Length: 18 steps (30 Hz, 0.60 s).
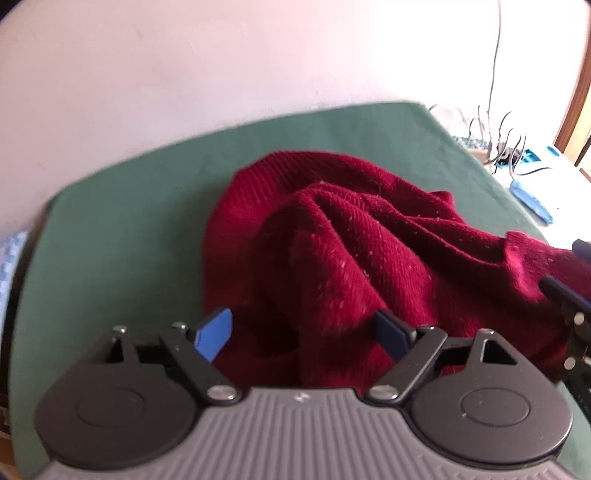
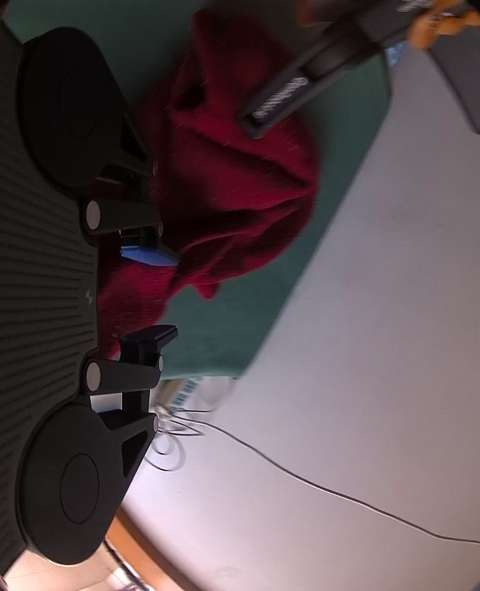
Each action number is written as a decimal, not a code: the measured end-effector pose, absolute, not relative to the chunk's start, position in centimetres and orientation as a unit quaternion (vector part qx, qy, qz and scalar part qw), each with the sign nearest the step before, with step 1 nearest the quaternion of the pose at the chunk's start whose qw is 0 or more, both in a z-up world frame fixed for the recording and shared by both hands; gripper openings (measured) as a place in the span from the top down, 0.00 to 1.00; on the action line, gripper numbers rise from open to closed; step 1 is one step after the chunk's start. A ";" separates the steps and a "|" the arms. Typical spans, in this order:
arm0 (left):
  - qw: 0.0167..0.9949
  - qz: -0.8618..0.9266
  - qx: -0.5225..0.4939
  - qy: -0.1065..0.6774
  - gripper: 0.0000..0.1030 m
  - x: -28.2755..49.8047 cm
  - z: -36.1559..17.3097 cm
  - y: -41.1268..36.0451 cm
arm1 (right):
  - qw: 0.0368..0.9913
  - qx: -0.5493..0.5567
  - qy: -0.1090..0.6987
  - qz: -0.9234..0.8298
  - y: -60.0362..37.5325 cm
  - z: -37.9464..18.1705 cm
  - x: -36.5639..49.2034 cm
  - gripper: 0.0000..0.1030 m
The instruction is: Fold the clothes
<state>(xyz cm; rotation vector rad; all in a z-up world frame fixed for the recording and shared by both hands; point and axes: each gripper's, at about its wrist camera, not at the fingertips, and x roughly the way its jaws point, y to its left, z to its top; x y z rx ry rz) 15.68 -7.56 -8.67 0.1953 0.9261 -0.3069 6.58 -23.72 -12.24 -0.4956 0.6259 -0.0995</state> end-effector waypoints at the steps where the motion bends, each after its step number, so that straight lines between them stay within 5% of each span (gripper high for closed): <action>1: 0.877 -0.147 0.091 0.448 0.19 16.1 -9.0 -7.6 | 0.918 -0.234 0.317 -0.047 -24.3 -12.7 7.1 0.65; 10: 0.867 -0.147 0.101 0.465 0.11 18.7 -10.4 -7.7 | 0.910 -0.214 0.356 -0.005 -24.9 -15.8 8.0 0.57; 11: 0.867 -0.148 0.101 0.465 0.16 18.8 -10.3 -7.6 | 0.910 -0.213 0.356 -0.015 -25.1 -16.2 8.3 0.58; 13: 0.866 -0.153 0.103 0.466 0.32 19.0 -10.2 -7.2 | 0.914 -0.202 0.351 -0.031 -25.6 -16.4 8.6 0.93; 16: 0.864 -0.168 0.100 0.464 0.56 18.5 -10.1 -6.6 | 0.928 -0.174 0.325 -0.050 -26.5 -15.2 8.3 0.93; 18: 0.864 -0.167 0.113 0.461 0.58 17.6 -10.0 -6.2 | 0.935 -0.169 0.306 -0.060 -26.8 -14.4 7.7 0.93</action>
